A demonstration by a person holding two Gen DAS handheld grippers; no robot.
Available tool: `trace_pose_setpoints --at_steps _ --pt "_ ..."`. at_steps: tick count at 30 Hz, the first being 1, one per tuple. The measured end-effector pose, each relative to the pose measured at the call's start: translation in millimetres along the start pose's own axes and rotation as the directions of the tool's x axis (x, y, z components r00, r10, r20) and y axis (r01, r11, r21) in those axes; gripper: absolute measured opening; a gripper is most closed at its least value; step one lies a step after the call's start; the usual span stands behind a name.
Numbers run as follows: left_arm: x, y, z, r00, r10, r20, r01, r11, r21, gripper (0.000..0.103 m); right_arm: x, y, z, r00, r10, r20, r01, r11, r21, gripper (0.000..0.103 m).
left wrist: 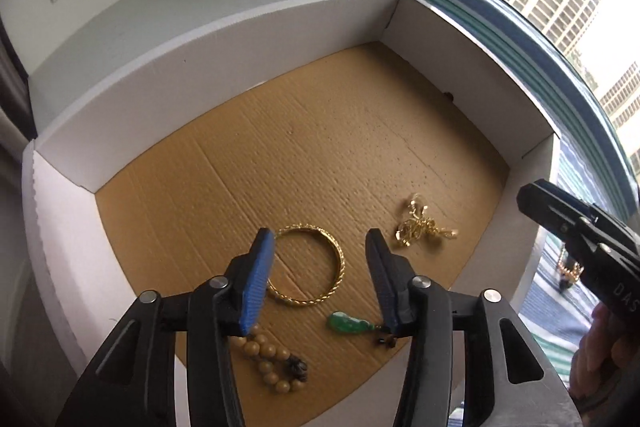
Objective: Organize jewelry
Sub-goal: 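Lower the gold bangle and gold charms into the tray and open both tools, then withdraw both tools back over the remaining jewelry on the bed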
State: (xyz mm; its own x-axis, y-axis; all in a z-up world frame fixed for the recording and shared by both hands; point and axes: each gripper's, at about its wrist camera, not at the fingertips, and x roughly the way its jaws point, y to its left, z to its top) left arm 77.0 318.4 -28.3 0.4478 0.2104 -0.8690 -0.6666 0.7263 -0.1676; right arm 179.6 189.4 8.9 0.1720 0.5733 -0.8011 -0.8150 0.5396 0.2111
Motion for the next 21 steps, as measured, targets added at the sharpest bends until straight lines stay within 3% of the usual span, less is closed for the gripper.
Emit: trace_pose_setpoints --at_steps 4,6,8,13,21 --pt "-25 -15 -14 0.996 -0.01 0.088 0.007 0.999 0.042 0.069 -40 -13 -9 0.996 -0.03 0.089 0.028 0.999 0.023 0.048" --pt "-38 -31 -28 0.991 -0.016 0.133 0.005 0.996 0.084 0.076 -62 -17 -21 0.99 -0.068 0.124 0.066 0.998 0.022 0.07" --pt "-48 -52 -42 0.986 -0.032 0.163 0.009 0.99 0.139 0.081 -78 -22 -34 0.984 -0.125 0.127 0.124 0.992 0.015 0.081" --pt "-71 -96 -75 0.977 -0.096 0.19 0.043 0.964 0.264 0.087 -105 -46 -72 0.96 -0.259 0.105 0.256 0.966 0.046 0.081" --pt "-71 -143 -103 0.978 -0.119 0.172 0.049 0.929 0.366 0.087 -163 -95 -146 0.934 -0.34 0.107 0.323 0.934 0.153 0.081"
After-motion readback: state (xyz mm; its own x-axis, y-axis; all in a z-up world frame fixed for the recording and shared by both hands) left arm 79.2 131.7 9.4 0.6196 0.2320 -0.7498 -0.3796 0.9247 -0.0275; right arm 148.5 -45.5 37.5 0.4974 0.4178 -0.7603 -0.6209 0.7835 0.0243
